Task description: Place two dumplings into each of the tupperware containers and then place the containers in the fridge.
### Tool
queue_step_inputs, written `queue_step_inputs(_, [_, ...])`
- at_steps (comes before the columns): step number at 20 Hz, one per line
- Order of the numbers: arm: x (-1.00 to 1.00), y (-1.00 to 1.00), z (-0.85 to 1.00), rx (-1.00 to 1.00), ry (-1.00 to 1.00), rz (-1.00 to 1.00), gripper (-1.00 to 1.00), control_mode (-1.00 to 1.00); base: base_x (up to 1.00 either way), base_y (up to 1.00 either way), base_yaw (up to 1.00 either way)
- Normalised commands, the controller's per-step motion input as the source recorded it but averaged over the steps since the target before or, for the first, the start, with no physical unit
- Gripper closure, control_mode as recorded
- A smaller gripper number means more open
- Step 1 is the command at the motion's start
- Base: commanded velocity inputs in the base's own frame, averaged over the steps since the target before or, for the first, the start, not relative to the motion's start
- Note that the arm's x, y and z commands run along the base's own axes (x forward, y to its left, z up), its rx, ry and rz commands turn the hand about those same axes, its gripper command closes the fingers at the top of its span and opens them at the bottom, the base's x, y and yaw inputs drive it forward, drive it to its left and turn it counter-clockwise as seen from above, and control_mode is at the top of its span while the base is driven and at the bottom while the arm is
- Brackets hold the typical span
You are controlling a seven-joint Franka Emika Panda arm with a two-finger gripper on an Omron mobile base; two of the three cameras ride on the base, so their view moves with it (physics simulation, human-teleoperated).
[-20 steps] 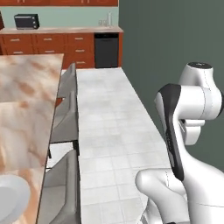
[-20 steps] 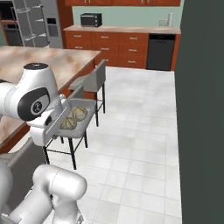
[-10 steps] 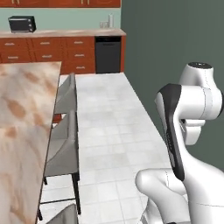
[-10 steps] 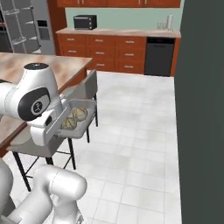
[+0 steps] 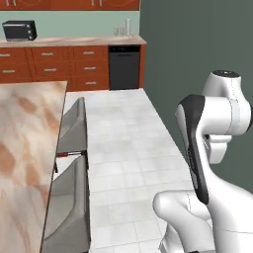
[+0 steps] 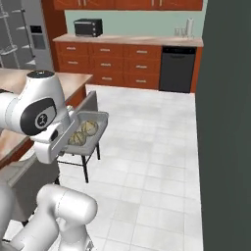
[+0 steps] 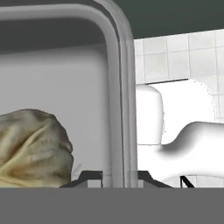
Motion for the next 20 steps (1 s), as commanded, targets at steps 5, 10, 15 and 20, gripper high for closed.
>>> queue_step_inputs(5, [0.0, 0.0, 0.0, 0.0, 0.0, 0.0, 1.0, 1.0, 1.0, -0.02, 0.0])
queue_step_inputs(10, [0.0, 0.0, 0.0, 0.0, 0.0, 0.0, 1.0, 1.0, 1.0, -0.14, 0.0])
queue_step_inputs(15, [0.0, 0.0, 0.0, 0.0, 0.0, 0.0, 1.0, 1.0, 1.0, -0.2, 0.0])
queue_step_inputs(20, [0.0, 0.0, 0.0, 0.0, 0.0, 0.0, 1.0, 1.0, 1.0, -0.29, 0.0])
